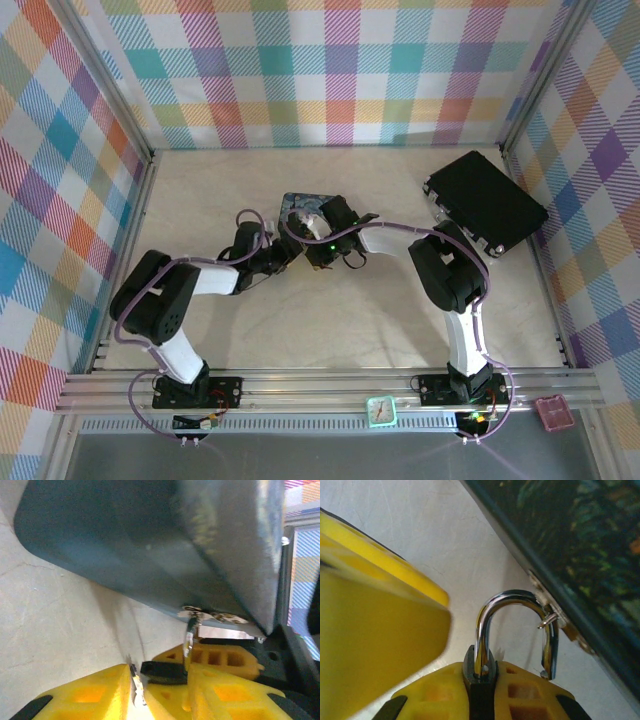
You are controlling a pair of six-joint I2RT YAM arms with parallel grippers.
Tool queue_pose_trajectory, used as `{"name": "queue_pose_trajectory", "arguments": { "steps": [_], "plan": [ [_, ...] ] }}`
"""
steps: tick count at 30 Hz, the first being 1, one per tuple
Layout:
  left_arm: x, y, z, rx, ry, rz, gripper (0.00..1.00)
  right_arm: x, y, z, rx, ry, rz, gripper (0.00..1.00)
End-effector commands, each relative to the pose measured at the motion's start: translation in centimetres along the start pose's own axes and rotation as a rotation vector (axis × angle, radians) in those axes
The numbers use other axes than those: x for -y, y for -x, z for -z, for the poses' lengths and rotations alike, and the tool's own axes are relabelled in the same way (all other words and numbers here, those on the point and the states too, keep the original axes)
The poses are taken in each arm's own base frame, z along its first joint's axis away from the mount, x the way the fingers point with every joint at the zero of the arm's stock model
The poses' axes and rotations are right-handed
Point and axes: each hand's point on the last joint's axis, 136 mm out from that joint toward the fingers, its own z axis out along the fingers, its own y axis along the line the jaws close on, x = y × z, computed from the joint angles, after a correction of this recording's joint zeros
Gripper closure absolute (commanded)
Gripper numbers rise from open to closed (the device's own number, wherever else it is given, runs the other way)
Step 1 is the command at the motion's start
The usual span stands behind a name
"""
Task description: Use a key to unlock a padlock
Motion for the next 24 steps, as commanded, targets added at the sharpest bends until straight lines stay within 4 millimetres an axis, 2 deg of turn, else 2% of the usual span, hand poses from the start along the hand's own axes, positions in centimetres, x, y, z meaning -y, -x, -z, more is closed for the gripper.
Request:
{"name": "queue_pose_trajectory", "arguments": {
  "steps": [1,10,17,24],
  "plan": [
    [2.4,1.1,-0.8,0.040,-0.073,-0.030,0.65,-1.3,1.0,1.5,0.033,0.050,0.037,1.00],
    [3.1,2.9,-1.6,0.132,-0.138,-0.005,0.63,-1.5,0.9,1.6,0.030,0.057,0.037,1.00],
    [3.5,2.3,-2.4,0.127,-0.191,0.011,0.62,-1.7,0.9,1.6,0.020,0.069,0.049,1.00],
    [4.3,2.8,-1.0,0.192,-0.294,0.076,0.59,-1.0,0.7,1.2,0.001,0.041,0.076,1.00]
  ]
}}
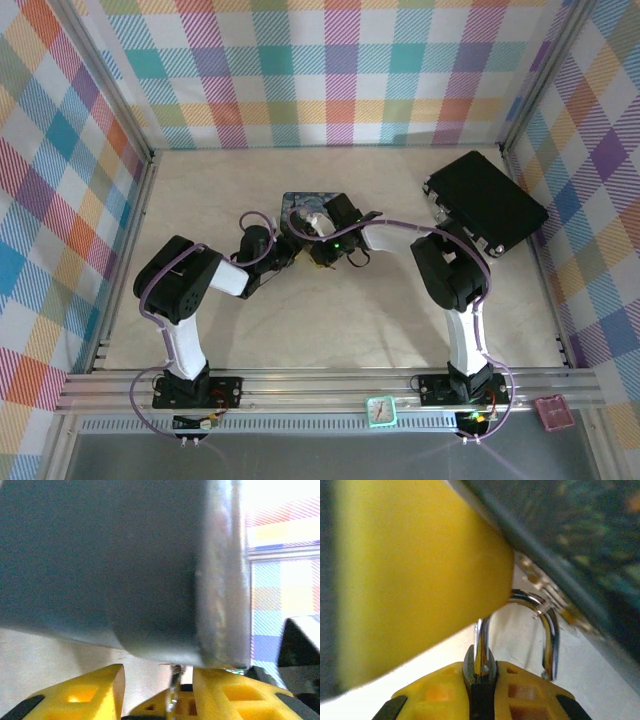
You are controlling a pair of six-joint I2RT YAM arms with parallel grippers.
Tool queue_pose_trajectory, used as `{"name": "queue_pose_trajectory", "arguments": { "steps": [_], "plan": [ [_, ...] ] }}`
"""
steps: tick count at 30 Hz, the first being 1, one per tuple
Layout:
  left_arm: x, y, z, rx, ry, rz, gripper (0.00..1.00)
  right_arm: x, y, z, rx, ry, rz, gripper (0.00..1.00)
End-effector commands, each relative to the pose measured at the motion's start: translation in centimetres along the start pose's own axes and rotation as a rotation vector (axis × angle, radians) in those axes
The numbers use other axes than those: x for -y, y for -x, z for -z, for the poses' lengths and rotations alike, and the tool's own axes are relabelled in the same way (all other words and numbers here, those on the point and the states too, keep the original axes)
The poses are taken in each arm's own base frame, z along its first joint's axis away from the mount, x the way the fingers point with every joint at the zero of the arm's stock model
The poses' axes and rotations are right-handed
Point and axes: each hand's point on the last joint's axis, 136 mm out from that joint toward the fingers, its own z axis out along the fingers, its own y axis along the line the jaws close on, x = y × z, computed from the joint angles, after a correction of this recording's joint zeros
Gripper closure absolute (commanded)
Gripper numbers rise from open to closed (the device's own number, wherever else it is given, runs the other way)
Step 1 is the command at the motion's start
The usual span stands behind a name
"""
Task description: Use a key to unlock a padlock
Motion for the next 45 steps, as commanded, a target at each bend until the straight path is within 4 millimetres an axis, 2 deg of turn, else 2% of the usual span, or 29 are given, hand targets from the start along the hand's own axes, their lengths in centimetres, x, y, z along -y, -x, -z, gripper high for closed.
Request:
{"name": "queue_pose_trajectory", "arguments": {
  "steps": [1,6,9,21,27,29,32,34,39,41,45],
  "plan": [
    [2.9,0.9,0.6,0.068,-0.138,0.012,0.60,-1.9,1.1,1.0,0.018,0.048,0.077,1.00],
    [3.2,0.5,-0.2,0.042,-0.169,0.024,0.66,-2.3,1.5,1.2,0.029,0.063,0.081,1.00],
    [2.4,0.2,-0.6,0.033,-0.145,0.020,0.72,-2.5,1.9,1.4,0.042,0.072,0.081,1.00],
    [-0.1,-1.7,-1.2,-0.042,-0.038,-0.031,0.78,-3.2,2.8,1.8,0.071,0.104,0.082,1.00],
    [-0.1,-1.7,-1.2,-0.046,-0.028,-0.050,1.00,-3.3,2.9,2.2,0.073,0.099,0.080,1.00],
    [-0.2,-1.5,-1.1,-0.042,-0.026,-0.050,1.00,-3.1,2.8,2.6,0.069,0.083,0.078,1.00],
    [-0.4,-1.2,-0.9,-0.026,-0.014,-0.054,1.00,-3.0,2.5,4.1,0.079,0.041,-0.004,0.74],
    [-0.3,-1.0,-0.8,-0.016,-0.012,-0.061,1.00,-3.1,2.2,5.7,0.091,0.011,-0.060,0.63],
    [0.1,-0.6,-0.8,0.001,-0.017,-0.071,1.00,-2.2,1.9,9.1,0.131,-0.086,-0.238,0.50],
    [0.0,-0.6,-0.8,0.001,-0.015,-0.075,1.00,-1.1,2.2,10.4,0.163,-0.145,-0.313,0.43],
    [-0.1,-0.7,-0.6,-0.002,-0.006,-0.078,1.00,4.2,3.2,12.6,0.249,-0.334,-0.490,0.34]
  ]
}}
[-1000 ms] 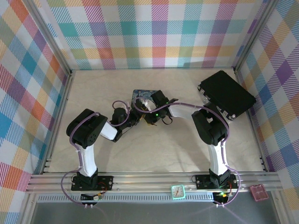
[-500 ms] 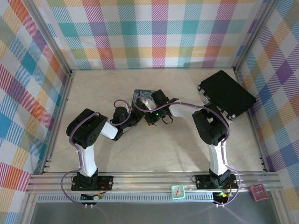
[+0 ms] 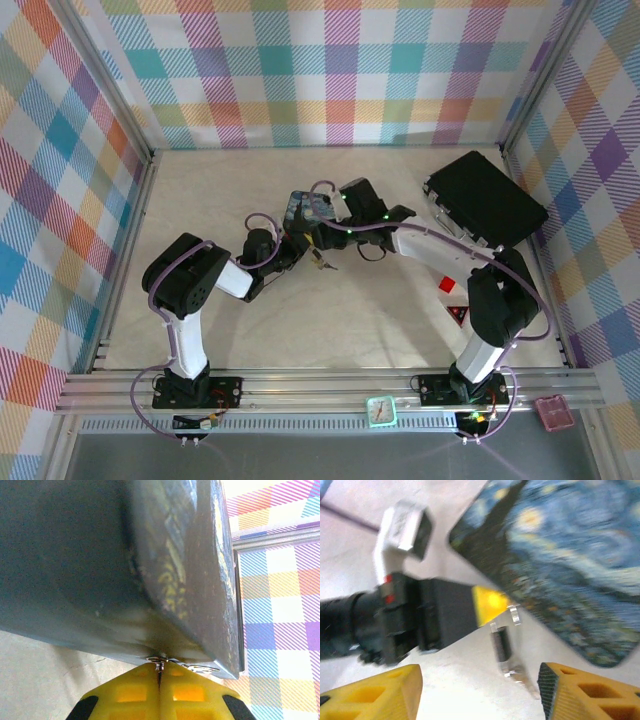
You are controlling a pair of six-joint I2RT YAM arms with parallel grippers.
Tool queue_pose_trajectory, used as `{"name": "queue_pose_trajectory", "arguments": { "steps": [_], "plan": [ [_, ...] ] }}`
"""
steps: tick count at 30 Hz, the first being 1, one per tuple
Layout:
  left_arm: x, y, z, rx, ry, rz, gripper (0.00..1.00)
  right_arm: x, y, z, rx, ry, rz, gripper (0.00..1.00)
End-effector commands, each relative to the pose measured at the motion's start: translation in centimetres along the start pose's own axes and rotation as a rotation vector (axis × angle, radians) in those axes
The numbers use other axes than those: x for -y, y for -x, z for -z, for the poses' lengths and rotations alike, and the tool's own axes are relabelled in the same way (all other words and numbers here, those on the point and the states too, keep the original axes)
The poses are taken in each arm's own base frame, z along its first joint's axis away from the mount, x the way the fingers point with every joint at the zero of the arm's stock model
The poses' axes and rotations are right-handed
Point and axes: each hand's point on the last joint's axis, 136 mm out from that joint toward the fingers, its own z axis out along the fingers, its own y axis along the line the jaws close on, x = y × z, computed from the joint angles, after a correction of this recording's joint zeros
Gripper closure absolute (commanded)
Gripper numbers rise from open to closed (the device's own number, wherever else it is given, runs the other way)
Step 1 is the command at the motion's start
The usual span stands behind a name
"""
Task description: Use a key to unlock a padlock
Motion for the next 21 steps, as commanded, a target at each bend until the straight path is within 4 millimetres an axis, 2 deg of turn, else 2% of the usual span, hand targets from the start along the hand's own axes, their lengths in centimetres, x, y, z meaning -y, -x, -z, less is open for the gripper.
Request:
{"name": "queue_pose_trajectory", "arguments": {
  "steps": [1,4,6,12,17,21],
  "plan": [
    [-0.6,0.1,0.3,0.012,0.049,-0.015,1.00,6.2,1.4,0.1,0.054,-0.247,-0.215,0.33],
    [-0.4,0.4,0.5,0.028,0.046,-0.013,1.00,9.1,2.5,-0.9,0.100,-0.318,-0.311,0.32],
    [-0.2,0.5,0.6,0.042,0.047,-0.013,1.00,9.8,2.9,-1.8,0.126,-0.319,-0.349,0.31],
    [0.1,1.2,0.9,0.091,0.046,-0.016,1.00,9.8,2.7,-4.6,0.152,-0.257,-0.420,0.30],
    [0.0,1.6,1.3,0.127,0.044,-0.014,1.00,10.3,1.3,-5.9,0.140,-0.249,-0.488,0.30],
    [-0.5,2.2,1.8,0.180,0.054,0.011,1.00,11.0,-0.5,-6.4,0.125,-0.271,-0.580,0.32]
  ]
}}
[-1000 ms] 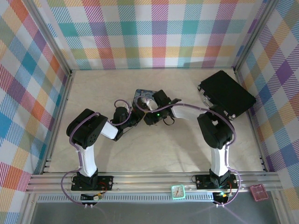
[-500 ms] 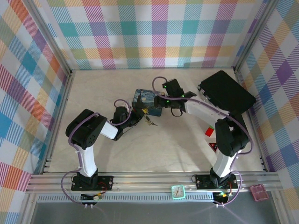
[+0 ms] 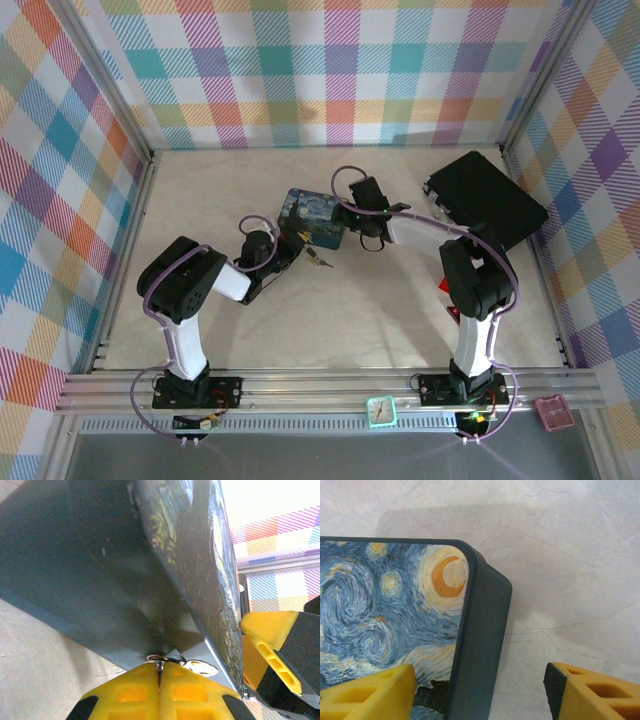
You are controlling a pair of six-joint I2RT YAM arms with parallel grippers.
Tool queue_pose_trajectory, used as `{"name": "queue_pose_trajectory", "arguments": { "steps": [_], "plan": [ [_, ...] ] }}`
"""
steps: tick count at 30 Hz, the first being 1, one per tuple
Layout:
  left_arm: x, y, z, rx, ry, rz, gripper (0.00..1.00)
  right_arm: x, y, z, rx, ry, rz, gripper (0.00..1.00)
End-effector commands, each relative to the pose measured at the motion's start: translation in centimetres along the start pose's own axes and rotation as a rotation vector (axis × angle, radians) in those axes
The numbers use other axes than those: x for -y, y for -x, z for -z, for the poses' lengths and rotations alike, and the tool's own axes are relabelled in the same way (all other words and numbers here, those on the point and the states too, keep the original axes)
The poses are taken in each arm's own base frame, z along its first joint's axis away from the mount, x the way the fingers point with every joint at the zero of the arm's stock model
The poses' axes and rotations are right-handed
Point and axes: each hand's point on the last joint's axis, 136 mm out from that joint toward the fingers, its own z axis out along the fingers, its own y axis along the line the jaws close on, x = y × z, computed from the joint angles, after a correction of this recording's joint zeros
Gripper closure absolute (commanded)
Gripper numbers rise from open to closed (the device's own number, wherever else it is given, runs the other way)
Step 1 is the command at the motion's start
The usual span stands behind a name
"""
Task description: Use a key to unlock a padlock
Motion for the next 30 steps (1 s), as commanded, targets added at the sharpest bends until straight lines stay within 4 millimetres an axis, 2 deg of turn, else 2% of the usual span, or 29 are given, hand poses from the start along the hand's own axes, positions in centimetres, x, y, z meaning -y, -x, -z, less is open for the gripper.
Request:
{"name": "queue_pose_trajectory", "arguments": {
  "steps": [1,7,13,17,20,23,25,30],
  "plan": [
    [-0.1,1.2,0.8,0.091,0.004,0.021,1.00,1.4,-1.9,-1.1,-0.017,-0.027,-0.105,0.33],
    [-0.4,2.6,1.7,0.229,-0.002,0.080,1.00,2.7,-3.4,-0.8,0.026,-0.053,-0.193,0.36],
    [-2.0,3.9,3.1,0.363,0.016,0.160,1.00,2.9,-3.3,-0.8,0.031,-0.081,-0.204,0.38],
    [-1.5,4.1,2.9,0.384,-0.013,0.189,1.00,2.7,-3.4,-1.1,0.028,-0.075,-0.222,0.38],
    [-1.4,4.5,3.5,0.421,-0.005,0.185,1.00,2.5,-3.0,-1.0,0.044,-0.075,-0.222,0.38],
    [-1.1,4.4,3.6,0.415,-0.010,0.179,1.00,1.5,-2.2,-0.7,0.054,-0.040,-0.189,0.38],
    [-0.9,3.9,3.8,0.388,-0.015,0.175,1.00,0.0,-1.2,-0.3,0.056,-0.002,-0.142,0.38],
    [-1.1,1.7,4.7,0.265,0.033,0.146,1.00,-2.7,1.0,1.8,0.079,0.067,-0.016,0.34]
  ]
}}
